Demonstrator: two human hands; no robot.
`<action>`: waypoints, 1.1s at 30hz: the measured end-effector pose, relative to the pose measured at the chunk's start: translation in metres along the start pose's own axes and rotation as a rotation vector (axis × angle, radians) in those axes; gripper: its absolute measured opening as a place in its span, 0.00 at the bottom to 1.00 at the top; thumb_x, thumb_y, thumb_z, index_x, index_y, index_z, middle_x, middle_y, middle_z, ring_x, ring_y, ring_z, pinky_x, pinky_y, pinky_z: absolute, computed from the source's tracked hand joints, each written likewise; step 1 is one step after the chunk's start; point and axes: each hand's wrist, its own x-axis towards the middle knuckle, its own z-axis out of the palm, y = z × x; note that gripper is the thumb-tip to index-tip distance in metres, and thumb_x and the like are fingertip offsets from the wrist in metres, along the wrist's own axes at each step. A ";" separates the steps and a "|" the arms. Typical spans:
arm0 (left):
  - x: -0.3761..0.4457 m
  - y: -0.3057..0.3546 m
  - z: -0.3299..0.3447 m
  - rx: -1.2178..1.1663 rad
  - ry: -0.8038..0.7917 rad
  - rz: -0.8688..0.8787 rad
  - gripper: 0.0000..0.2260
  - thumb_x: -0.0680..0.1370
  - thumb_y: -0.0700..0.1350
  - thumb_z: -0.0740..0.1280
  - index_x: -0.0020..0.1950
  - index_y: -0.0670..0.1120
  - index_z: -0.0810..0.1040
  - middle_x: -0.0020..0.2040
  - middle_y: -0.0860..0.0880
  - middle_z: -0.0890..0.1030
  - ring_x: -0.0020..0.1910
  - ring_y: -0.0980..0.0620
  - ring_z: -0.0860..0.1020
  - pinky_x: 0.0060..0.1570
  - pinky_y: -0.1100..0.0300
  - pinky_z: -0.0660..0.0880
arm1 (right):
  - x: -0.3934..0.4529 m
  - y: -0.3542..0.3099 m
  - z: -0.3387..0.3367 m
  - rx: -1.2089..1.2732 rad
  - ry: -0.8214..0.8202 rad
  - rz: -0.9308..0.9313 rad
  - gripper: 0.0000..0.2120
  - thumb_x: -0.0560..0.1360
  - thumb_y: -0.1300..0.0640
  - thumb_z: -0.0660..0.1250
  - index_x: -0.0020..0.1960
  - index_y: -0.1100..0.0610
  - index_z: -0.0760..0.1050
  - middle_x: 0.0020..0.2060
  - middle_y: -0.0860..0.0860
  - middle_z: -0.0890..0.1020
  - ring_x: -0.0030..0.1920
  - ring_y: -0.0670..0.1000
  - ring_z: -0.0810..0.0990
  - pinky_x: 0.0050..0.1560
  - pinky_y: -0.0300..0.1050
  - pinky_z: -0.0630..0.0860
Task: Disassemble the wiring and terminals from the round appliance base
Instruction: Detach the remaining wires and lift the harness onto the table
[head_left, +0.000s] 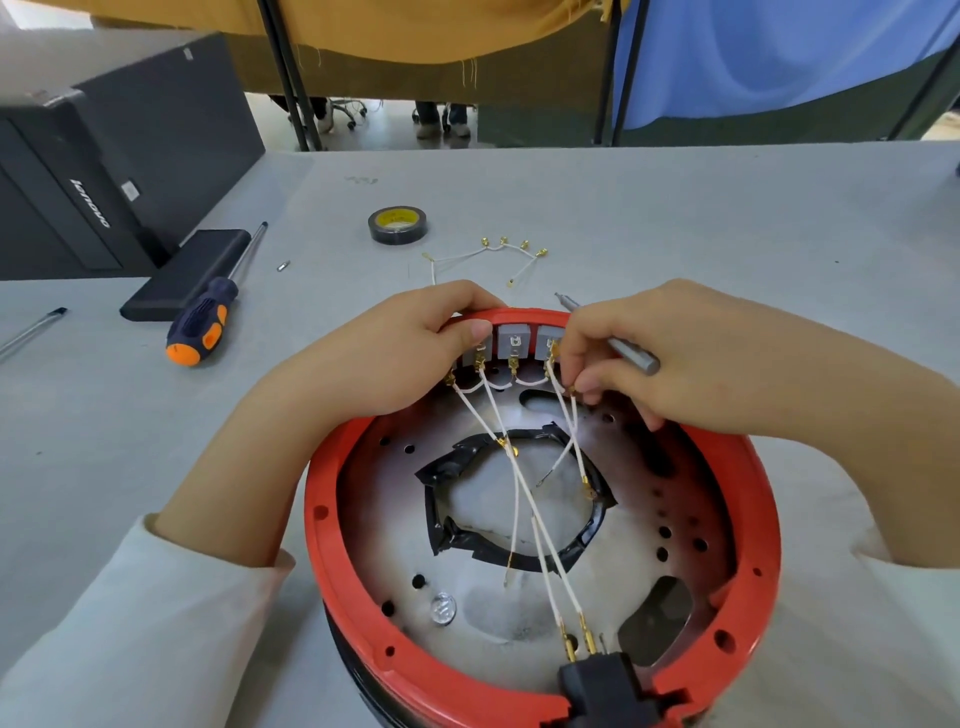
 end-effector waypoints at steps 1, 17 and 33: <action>0.000 0.000 0.000 -0.001 0.001 -0.002 0.09 0.82 0.47 0.58 0.57 0.57 0.74 0.50 0.57 0.79 0.48 0.58 0.75 0.51 0.63 0.69 | -0.001 0.001 -0.002 0.061 0.016 0.009 0.08 0.76 0.57 0.64 0.42 0.46 0.74 0.34 0.40 0.81 0.26 0.41 0.78 0.35 0.40 0.74; 0.000 0.000 -0.001 0.008 0.006 -0.007 0.10 0.81 0.47 0.58 0.60 0.56 0.74 0.51 0.57 0.79 0.49 0.61 0.75 0.51 0.66 0.69 | -0.002 -0.002 -0.011 0.313 0.036 -0.008 0.10 0.77 0.62 0.65 0.40 0.49 0.74 0.31 0.44 0.81 0.22 0.46 0.76 0.25 0.37 0.73; -0.001 0.001 -0.002 -0.005 0.004 -0.015 0.10 0.82 0.47 0.58 0.59 0.57 0.74 0.52 0.59 0.79 0.52 0.59 0.75 0.53 0.64 0.69 | 0.007 0.009 -0.018 0.657 0.352 0.106 0.11 0.73 0.65 0.63 0.37 0.52 0.75 0.25 0.45 0.75 0.26 0.43 0.70 0.22 0.34 0.63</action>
